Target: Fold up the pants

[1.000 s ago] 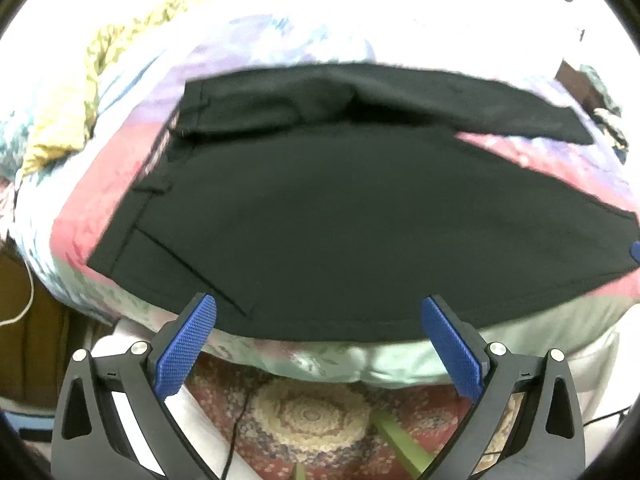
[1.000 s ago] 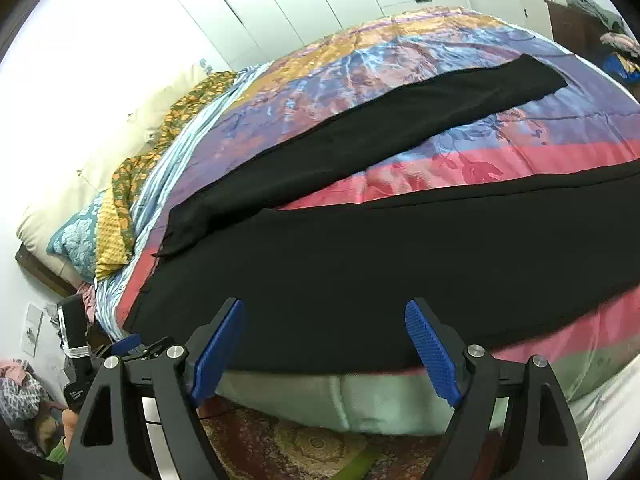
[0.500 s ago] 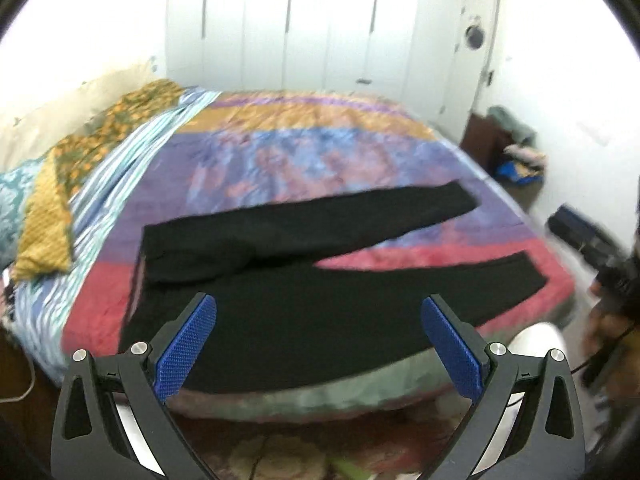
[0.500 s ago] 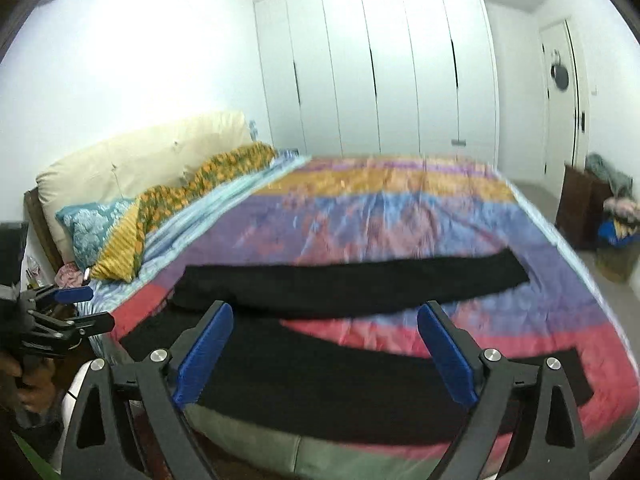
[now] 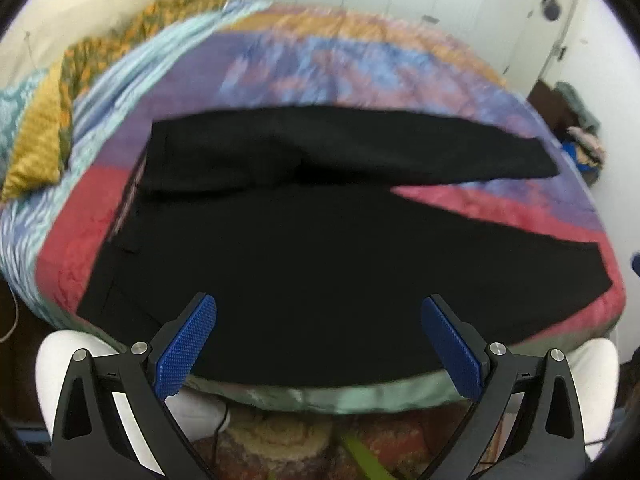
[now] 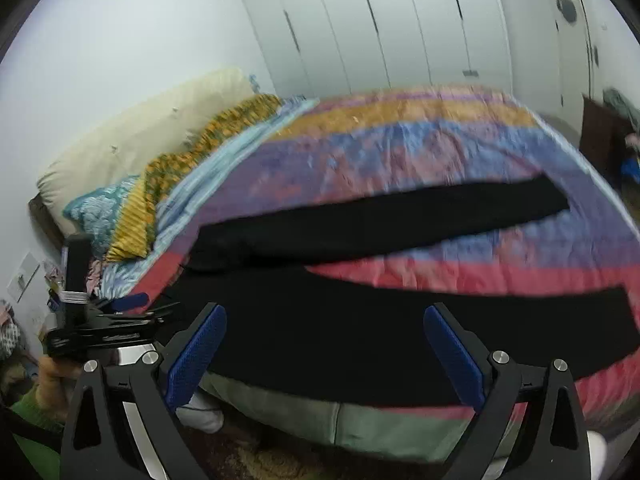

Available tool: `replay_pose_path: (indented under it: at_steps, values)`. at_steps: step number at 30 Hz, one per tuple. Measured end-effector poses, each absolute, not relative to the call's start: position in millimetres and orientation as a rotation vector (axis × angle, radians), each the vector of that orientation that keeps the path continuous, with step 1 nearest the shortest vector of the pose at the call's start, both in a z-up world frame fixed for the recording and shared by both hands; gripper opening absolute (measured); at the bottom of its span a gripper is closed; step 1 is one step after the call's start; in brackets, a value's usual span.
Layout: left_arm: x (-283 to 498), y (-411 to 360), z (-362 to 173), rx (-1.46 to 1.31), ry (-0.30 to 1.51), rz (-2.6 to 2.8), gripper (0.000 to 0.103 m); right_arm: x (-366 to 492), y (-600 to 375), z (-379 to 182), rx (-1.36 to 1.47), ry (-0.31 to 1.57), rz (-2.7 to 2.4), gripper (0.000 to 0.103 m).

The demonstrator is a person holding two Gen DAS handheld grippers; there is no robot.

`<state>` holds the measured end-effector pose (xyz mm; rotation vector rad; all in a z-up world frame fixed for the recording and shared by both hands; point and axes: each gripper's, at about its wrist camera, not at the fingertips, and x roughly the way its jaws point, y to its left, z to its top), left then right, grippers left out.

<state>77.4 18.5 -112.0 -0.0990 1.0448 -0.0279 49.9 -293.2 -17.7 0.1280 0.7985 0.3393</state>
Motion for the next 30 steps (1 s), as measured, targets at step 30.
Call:
replay_pose_path:
  at_steps: [30]
  values:
    - [246,126,-238,-0.078,0.931,0.385,0.103,416,-448,-201,0.138,1.019,0.251,0.091]
